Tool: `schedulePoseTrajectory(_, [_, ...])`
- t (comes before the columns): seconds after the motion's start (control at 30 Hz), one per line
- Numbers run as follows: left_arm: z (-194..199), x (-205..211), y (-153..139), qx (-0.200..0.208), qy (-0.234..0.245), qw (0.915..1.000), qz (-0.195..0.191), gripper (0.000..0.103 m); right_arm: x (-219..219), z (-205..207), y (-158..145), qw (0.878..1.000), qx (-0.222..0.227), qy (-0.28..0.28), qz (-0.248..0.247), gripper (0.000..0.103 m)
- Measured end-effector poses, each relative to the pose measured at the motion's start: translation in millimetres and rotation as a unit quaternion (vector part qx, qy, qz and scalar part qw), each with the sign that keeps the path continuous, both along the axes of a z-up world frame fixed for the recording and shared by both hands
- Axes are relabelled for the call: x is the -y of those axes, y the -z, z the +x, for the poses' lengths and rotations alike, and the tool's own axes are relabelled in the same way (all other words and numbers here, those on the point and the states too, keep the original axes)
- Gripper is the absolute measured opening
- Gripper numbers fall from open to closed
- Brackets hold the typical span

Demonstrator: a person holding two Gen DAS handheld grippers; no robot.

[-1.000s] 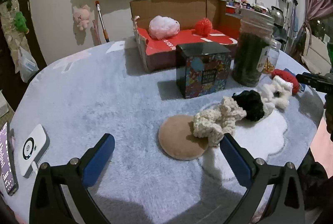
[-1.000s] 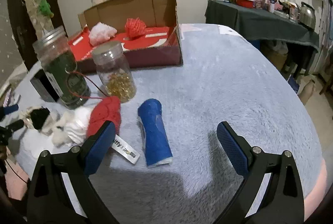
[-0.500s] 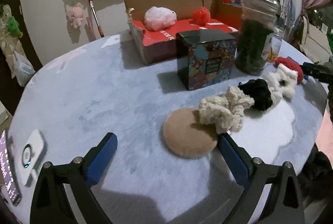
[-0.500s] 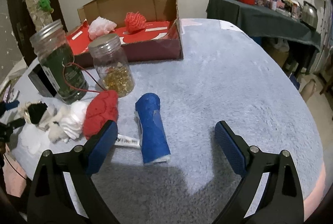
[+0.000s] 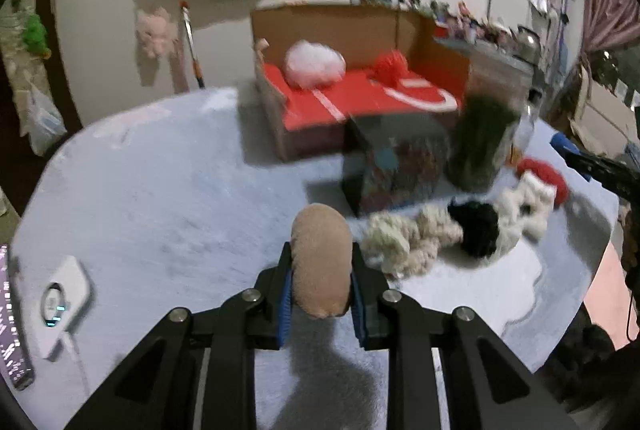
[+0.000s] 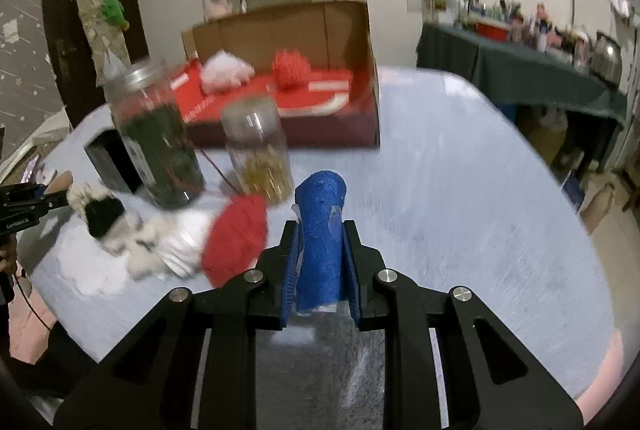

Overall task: Organize soft objects
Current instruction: 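Grasp the tan round puff with the left tool while the right tool grasps the blue foam roll, then carry the tan puff with the left tool while the right tool carries the blue roll into the box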

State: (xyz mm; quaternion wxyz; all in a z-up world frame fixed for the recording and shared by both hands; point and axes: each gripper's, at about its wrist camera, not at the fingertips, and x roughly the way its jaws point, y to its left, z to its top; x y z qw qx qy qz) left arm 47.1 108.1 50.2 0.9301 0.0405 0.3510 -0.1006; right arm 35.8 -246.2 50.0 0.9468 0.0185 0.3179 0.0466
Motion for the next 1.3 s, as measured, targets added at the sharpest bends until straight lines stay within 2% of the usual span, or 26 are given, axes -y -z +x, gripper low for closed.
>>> schedulePoseTrajectory(0.1, [-8.2, 3.9, -15.6, 0.018, 0.004, 0.9997, -0.015, 0.025, -7.9, -4.3, -14.2, 1.0, 0.016, -0.017, 0.015, 0.02])
schedulePoseTrajectory(0.23, [-13.5, 33.5, -26.5, 0.029, 0.054, 0.9972, -0.043, 0.025, -28.0, -9.0, -22.8, 0.997, 0.023, -0.057, 0.041, 0.02])
schedulePoseTrajectory(0.37, [-7.9, 70.9, -23.2, 0.021, 0.102, 0.9926, -0.062, 0.025, -49.6, -4.7, -18.5, 0.993, 0.016, -0.094, 0.068, 0.02])
schedulePoseTrajectory(0.53, [1.5, 99.1, -13.3, 0.006, 0.134, 0.9886, -0.069, 0.025, -64.6, 2.3, -9.0, 0.99, 0.003, -0.113, 0.085, 0.02])
schedulePoseTrajectory(0.63, [7.3, 104.4, -8.4, -0.006, 0.139, 0.9871, -0.079, 0.025, -67.5, 3.7, -6.6, 0.989, -0.001, -0.12, 0.088, 0.02])
schedulePoseTrajectory(1.03, [10.4, 111.4, -7.1, -0.006, 0.14, 0.9868, -0.08, 0.025, -70.1, 4.1, -4.6, 0.988, -0.007, -0.124, 0.087, 0.02])
schedulePoseTrajectory(1.3, [8.4, 86.9, -12.5, -0.01, 0.115, 0.9906, -0.073, 0.025, -62.8, 1.0, -10.8, 0.992, -0.006, -0.109, 0.067, 0.02])
